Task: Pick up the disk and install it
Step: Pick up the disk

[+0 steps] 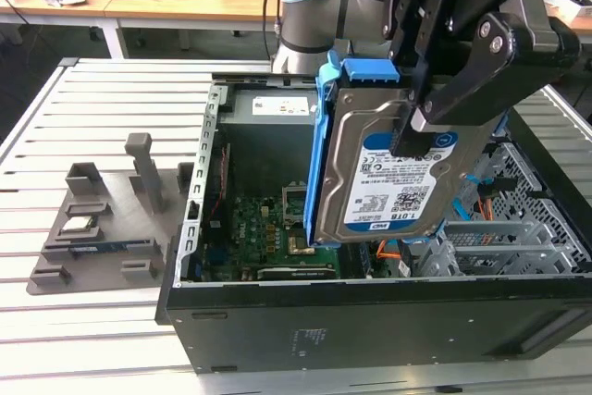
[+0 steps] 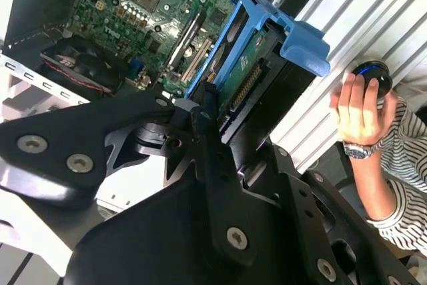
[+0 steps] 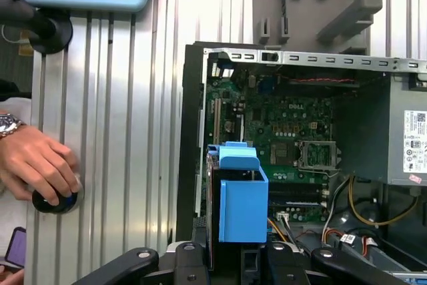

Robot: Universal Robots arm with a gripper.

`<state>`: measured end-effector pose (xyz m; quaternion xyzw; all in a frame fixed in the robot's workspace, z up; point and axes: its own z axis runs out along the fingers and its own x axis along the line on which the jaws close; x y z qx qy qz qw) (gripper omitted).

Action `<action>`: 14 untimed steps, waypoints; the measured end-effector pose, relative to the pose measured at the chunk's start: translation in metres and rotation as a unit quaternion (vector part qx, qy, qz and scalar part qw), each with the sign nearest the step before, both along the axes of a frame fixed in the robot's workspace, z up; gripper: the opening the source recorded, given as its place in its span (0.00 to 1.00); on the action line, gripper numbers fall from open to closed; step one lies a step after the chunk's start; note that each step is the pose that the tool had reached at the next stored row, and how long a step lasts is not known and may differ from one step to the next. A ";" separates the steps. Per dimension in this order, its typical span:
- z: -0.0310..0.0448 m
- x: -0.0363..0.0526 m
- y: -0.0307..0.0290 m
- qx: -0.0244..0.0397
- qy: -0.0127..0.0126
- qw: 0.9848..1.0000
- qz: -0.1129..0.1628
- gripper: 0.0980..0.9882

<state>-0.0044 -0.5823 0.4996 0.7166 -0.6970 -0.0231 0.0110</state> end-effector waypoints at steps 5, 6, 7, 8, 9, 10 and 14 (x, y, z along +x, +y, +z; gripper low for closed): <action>-0.0003 0.0162 -0.0001 -0.001 0.000 1.000 0.000 0.28; -0.0003 0.0210 -0.0001 -0.002 0.001 1.000 0.000 0.28; -0.0002 0.0256 -0.0001 -0.003 0.001 1.000 0.000 0.28; -0.0002 0.0299 0.0000 -0.003 0.001 1.000 0.000 0.28; -0.0003 0.0333 0.0000 -0.003 0.001 1.000 0.000 0.28; -0.0005 0.0377 0.0000 -0.004 0.001 1.000 0.000 0.28; -0.0005 0.0499 -0.0001 -0.005 0.001 1.000 0.000 0.28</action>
